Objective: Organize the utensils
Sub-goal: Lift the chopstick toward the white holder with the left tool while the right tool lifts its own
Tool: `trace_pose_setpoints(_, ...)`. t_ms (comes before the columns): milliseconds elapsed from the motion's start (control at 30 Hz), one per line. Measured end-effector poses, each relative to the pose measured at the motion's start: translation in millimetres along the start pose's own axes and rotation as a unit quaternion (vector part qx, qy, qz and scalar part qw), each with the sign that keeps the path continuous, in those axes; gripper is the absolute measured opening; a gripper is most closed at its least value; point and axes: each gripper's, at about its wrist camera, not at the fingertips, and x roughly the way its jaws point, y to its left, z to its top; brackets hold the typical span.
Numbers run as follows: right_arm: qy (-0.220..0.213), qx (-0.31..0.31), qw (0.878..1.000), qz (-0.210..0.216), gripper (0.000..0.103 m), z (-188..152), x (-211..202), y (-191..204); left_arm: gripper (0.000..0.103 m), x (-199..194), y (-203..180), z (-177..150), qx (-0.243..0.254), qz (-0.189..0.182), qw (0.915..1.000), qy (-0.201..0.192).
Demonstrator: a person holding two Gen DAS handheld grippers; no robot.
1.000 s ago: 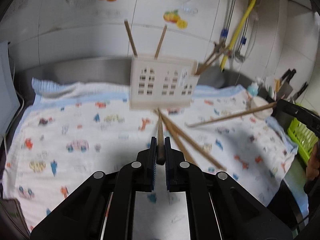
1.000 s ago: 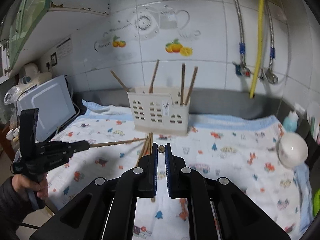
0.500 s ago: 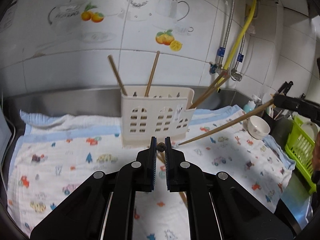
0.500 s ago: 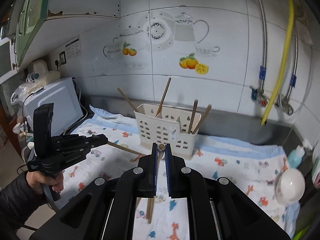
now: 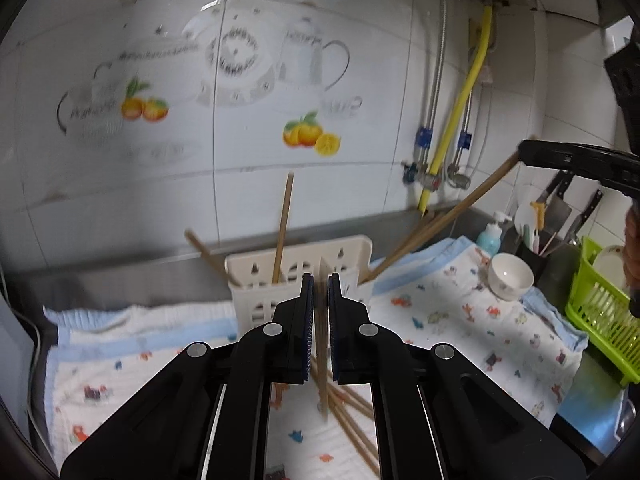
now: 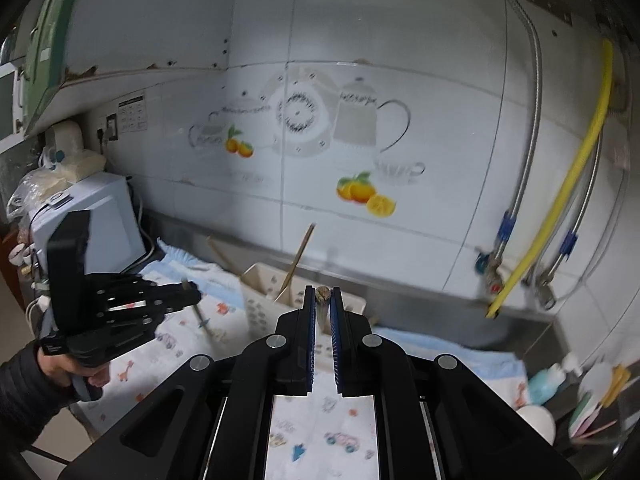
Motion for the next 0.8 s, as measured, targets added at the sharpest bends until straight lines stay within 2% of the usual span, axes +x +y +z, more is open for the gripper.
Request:
trace_pose_setpoints(200, 0.016, 0.013, 1.000, 0.001, 0.007, 14, 25, -10, 0.004, -10, -4, 26, 0.015, -0.001, 0.9997, -0.019)
trace_pose_setpoints(267, 0.027, 0.016, 1.000, 0.002, 0.007, 15, 39, -13, 0.000, -14, -5, 38, 0.019, 0.002, 0.9993, -0.031)
trace_pose_setpoints(400, 0.052, 0.025, 0.998, 0.008, 0.007, 13, 67, -18, 0.000, -27, -8, 66, 0.027, 0.002, 0.9976, -0.064)
trace_pose_setpoints(533, 0.070, 0.034, 0.997, 0.017, 0.007, 5, 91, -20, 0.000, -30, -10, 87, 0.035, 0.007, 0.9961, -0.081)
trace_pose_setpoints(667, 0.081, 0.029, 0.996, 0.021, 0.007, -4, 104, -19, 0.000, -21, 0, 75, 0.017, 0.008, 0.9973, -0.071)
trace_pose_setpoints(800, 0.087, 0.030, 0.995, 0.024, 0.007, -8, 111, -19, 0.000, -7, 17, 51, -0.006, 0.008, 0.9993, -0.037)
